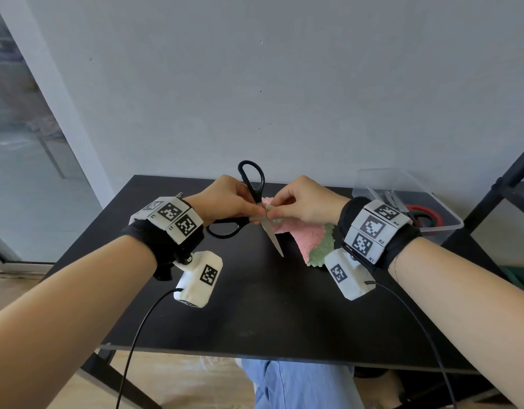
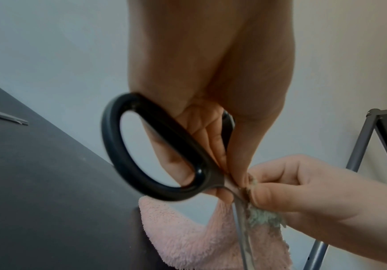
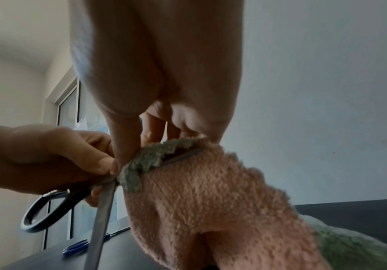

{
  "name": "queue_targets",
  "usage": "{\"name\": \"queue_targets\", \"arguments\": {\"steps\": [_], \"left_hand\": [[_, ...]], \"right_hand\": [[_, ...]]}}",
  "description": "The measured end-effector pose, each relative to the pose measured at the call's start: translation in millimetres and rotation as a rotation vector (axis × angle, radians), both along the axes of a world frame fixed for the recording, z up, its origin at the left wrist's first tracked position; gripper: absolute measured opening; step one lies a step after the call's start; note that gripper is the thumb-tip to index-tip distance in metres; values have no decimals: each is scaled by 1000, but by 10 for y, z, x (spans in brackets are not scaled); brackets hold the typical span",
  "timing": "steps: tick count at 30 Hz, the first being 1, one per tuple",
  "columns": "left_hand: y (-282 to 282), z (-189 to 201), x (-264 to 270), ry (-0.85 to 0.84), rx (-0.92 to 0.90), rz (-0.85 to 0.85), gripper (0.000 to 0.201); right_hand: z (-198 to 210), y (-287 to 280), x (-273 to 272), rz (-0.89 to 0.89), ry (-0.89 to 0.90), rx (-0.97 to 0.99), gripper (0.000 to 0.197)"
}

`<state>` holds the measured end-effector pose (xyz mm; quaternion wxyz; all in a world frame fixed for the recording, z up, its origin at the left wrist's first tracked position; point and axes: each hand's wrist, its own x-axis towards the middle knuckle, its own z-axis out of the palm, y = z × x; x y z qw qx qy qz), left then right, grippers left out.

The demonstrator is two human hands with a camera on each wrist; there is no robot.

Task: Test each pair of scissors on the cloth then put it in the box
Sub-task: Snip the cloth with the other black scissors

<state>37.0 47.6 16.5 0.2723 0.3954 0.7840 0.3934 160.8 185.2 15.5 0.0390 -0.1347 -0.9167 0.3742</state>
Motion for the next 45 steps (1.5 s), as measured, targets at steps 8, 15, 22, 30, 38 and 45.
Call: {"name": "queue_targets", "arguments": {"steps": [8, 15, 22, 30, 38, 45], "left_hand": [[-7, -6, -22, 27, -2, -52, 11], [-49, -71, -69, 61, -43, -107, 13], [-35, -53, -87, 33, -34, -100, 12], [-51, -108, -89, -9, -22, -91, 16], [-83, -86, -112, -74, 15, -59, 17], [-198, -102, -206, -192, 179, 58, 4]], "right_hand": [[11, -8, -13, 24, -100, 166, 17], [-24, 31, 71, 36, -120, 205, 14], [-1, 134, 136, 9, -116, 167, 8], [22, 178, 191, 9, -152, 202, 13], [62, 314, 257, -64, -119, 159, 15], [-155, 520, 379, -343, 210, -129, 11]]}}
